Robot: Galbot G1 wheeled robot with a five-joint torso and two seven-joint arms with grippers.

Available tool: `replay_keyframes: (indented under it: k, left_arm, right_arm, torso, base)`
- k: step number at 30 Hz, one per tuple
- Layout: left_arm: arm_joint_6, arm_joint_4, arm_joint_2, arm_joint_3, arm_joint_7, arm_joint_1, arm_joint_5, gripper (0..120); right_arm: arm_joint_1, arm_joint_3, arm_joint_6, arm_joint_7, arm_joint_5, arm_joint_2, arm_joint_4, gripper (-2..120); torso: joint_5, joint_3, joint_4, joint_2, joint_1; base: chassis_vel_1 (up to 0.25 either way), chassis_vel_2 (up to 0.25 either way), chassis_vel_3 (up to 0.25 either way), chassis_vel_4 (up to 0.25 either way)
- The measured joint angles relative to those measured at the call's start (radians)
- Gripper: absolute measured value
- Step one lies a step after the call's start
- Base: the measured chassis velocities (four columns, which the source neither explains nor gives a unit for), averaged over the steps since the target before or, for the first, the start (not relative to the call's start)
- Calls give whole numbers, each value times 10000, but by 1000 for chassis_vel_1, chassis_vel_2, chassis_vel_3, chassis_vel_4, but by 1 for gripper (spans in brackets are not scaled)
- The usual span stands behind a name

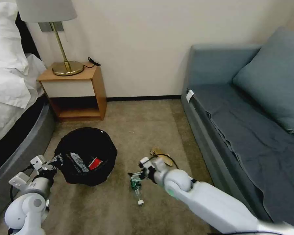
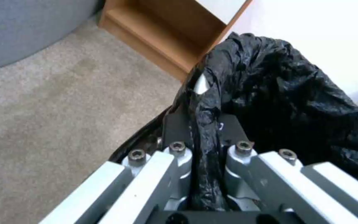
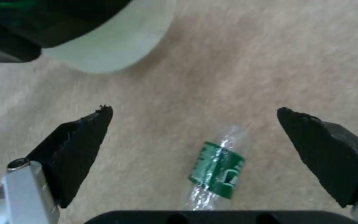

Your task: Pick up the trash bin, then pick up the garbage on the floor and place it into the trash bin.

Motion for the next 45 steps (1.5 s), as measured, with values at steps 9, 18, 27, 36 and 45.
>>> replay_keyframes:
  k: [9, 18, 27, 36, 45]
  left_arm:
    - [-79, 310, -25, -281, 196, 49, -48, 5]
    - [-111, 553, 185, -514, 333, 159, -229, 5]
    - [-157, 796, 376, -497, 417, 193, -298, 5]
    - [-198, 998, 578, -601, 460, 236, -403, 5]
    - [-241, 1140, 595, -598, 490, 223, -381, 5]
  right_arm:
    - [1564, -1560, -1294, 846, 2686, 941, -986, 100]
    - [1783, -1911, -1922, 1974, 3939, 1211, -1524, 100]
    - [1634, -1979, -1913, 1987, 3676, 1670, -2867, 100]
    - [1270, -1769, -1880, 1613, 2890, 2166, -4304, 100]
    - [932, -1532, -1862, 1266, 2157, 2550, -5131, 100]
  torso:
    - [-1, 1, 0, 0, 1]
    - [0, 1, -1, 0, 0]
    - [0, 0, -1, 0, 0]
    - [1, 0, -1, 0, 0]
    - [0, 0, -1, 0, 0]
  base:
    - [0, 0, 0, 0]
    - [0, 0, 0, 0]
    - [0, 0, 0, 0]
    - [0, 0, 0, 0]
    - [0, 0, 0, 0]
